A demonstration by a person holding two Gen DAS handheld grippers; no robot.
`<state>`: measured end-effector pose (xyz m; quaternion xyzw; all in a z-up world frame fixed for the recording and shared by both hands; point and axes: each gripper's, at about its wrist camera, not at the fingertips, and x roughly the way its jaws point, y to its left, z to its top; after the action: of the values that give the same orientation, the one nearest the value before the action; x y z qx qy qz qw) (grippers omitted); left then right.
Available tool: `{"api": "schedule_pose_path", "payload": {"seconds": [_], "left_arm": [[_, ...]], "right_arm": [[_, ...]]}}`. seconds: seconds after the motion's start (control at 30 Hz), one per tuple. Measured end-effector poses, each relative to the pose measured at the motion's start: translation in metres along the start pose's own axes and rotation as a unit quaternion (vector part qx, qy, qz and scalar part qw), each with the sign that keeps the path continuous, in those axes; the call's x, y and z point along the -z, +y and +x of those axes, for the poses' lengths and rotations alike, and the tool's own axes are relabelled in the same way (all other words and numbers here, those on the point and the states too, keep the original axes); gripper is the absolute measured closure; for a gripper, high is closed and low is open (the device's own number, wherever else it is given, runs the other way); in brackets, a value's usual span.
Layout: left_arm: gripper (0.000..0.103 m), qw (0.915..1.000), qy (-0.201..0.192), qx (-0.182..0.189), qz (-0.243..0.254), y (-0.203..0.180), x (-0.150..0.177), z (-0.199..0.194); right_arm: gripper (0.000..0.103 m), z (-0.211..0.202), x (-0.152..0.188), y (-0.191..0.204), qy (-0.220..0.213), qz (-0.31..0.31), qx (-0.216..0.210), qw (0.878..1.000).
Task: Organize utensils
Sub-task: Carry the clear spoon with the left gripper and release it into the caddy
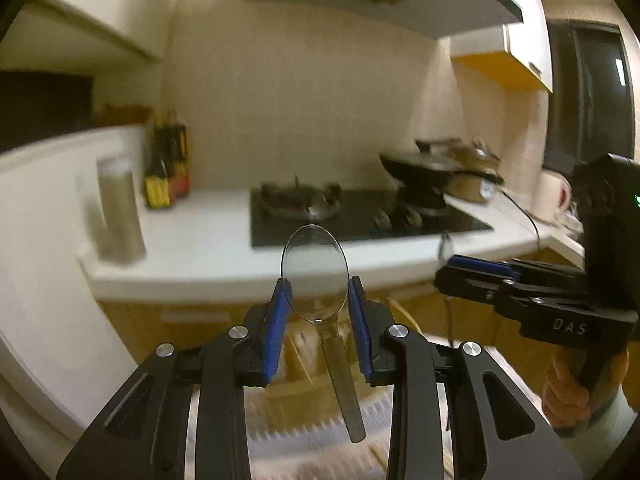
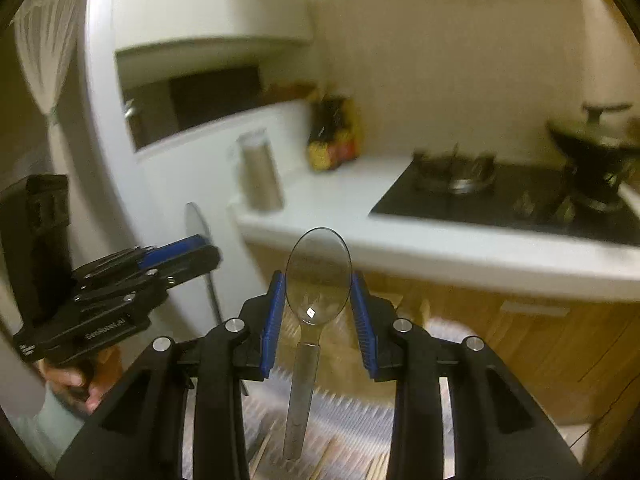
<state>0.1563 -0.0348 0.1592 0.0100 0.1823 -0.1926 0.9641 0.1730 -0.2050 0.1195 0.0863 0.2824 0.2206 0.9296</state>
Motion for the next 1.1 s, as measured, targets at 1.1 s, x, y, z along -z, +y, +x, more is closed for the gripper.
{"api": "schedule_pose_path", "payload": {"seconds": [1.1], "left_arm": [[0.074,0.9951,-0.044,-0.082,0.033,0.034,0.032,0.078]], "right_arm": [[0.072,0.066,0.026,-0.043,-0.114,-0.014,0.18,0.977]]}}
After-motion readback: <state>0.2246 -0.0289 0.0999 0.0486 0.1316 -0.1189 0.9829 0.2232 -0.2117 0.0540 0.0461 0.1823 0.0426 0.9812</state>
